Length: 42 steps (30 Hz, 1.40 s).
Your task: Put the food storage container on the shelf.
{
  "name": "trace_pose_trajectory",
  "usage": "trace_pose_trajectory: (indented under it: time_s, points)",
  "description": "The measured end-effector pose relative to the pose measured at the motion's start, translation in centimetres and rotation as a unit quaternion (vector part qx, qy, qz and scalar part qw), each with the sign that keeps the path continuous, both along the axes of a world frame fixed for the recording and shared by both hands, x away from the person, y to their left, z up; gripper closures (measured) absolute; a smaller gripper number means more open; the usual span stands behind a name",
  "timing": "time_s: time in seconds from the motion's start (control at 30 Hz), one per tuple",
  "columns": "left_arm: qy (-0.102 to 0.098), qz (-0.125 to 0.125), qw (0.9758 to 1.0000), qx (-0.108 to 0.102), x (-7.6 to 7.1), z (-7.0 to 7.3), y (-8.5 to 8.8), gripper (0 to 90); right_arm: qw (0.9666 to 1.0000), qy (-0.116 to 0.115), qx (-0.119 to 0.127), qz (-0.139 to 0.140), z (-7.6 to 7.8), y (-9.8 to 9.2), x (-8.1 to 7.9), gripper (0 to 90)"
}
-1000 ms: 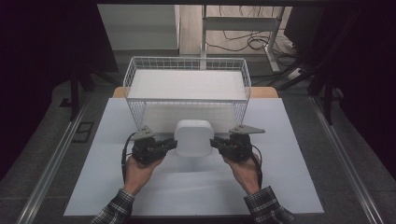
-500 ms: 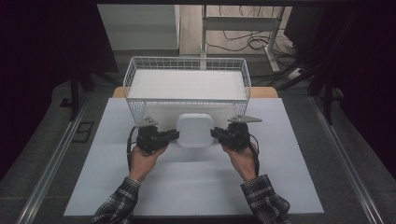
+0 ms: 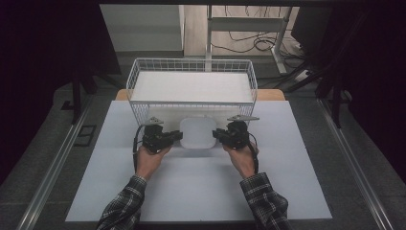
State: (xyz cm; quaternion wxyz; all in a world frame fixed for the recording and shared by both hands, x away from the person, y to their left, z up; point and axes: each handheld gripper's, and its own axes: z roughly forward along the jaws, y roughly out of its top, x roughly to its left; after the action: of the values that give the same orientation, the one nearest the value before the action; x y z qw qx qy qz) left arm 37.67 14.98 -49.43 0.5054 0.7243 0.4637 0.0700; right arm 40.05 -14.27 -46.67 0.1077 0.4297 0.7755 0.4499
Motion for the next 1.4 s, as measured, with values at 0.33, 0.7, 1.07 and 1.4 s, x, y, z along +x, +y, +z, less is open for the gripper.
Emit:
trace_pose_trajectory:
  time_s: [0.33, 0.7, 1.07, 1.4]
  points:
    - [-0.004, 0.014, 0.9998, -0.014, 1.1, -0.5, -0.2, 76.8, 1.0, 0.003, 0.002, -0.004, -0.4, 0.1, 1.3, 74.2]
    - [-0.026, 0.031, 0.9992, 0.001, 2.0, -0.4, -0.7, 69.9, 0.9999, 0.001, 0.01, -0.009, -0.4, 0.3, 2.6, 68.9]
    - [-0.057, 0.06, 0.9946, 0.062, 3.1, 0.2, -1.8, 66.1, 0.9987, -0.034, -0.025, -0.029, -0.4, 1.4, 3.5, 70.0]
    - [-0.084, 0.046, 0.9934, 0.063, 0.3, 1.0, -1.0, 35.6, 0.9981, -0.056, -0.026, 0.001, 0.9, 0.5, 1.6, 87.5]
